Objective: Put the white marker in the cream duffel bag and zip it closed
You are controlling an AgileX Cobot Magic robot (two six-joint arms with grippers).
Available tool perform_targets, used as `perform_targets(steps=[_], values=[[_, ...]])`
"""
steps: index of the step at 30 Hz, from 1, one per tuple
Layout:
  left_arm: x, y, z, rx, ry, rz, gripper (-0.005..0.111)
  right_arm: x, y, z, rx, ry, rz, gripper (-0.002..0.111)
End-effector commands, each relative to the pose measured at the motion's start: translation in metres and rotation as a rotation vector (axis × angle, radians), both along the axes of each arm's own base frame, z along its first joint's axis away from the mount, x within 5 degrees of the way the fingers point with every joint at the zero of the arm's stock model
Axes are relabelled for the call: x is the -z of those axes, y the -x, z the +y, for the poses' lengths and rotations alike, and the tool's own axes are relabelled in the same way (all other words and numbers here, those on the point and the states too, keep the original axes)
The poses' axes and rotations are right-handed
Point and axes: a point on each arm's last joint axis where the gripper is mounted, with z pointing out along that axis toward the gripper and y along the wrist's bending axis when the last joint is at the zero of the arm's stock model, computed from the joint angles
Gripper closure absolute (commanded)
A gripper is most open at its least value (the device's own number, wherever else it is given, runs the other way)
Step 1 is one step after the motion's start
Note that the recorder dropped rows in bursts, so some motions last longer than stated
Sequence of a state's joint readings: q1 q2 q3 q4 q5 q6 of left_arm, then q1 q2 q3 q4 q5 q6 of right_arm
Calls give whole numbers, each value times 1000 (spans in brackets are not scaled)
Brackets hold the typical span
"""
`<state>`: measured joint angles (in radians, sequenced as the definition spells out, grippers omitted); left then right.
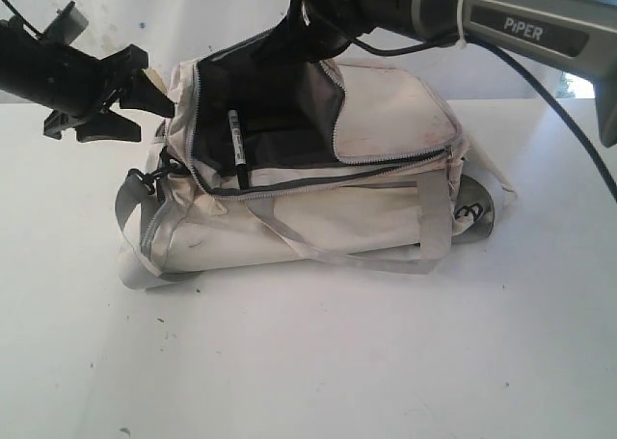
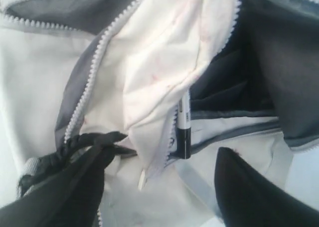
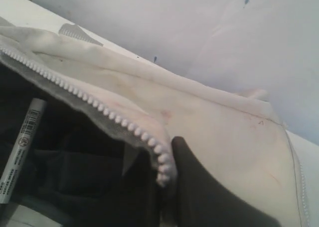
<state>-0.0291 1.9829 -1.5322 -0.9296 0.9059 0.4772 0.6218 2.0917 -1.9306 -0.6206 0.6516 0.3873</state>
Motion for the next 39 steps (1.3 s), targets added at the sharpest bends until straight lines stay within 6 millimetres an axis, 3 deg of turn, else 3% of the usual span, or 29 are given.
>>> perform_targets(steps=[1,9,13,18,20,31,34,39], values=[[-3,10,1,59,-3,47,39,-9,1,-3,-2,-14,-20,108],[20,19,0,27,15,111,39,-8,3,1,-6,-91,18,108],[30,24,-14,17,61,96,39,-6,6,6,-33,-121,50,108],[30,18,-38,-43,35,15,39,-5,7,6,-40,-118,68,108],[39,18,-45,-65,51,71,39,-5,7,6,-57,-94,62,108],[70,8,-52,-153,169,177,40,-5,7,7,-69,-85,54,108],[68,7,-56,-144,226,166,52,-5,7,7,-69,-85,54,108],[66,7,-57,-134,256,172,89,-5,7,7,-67,-84,56,108]])
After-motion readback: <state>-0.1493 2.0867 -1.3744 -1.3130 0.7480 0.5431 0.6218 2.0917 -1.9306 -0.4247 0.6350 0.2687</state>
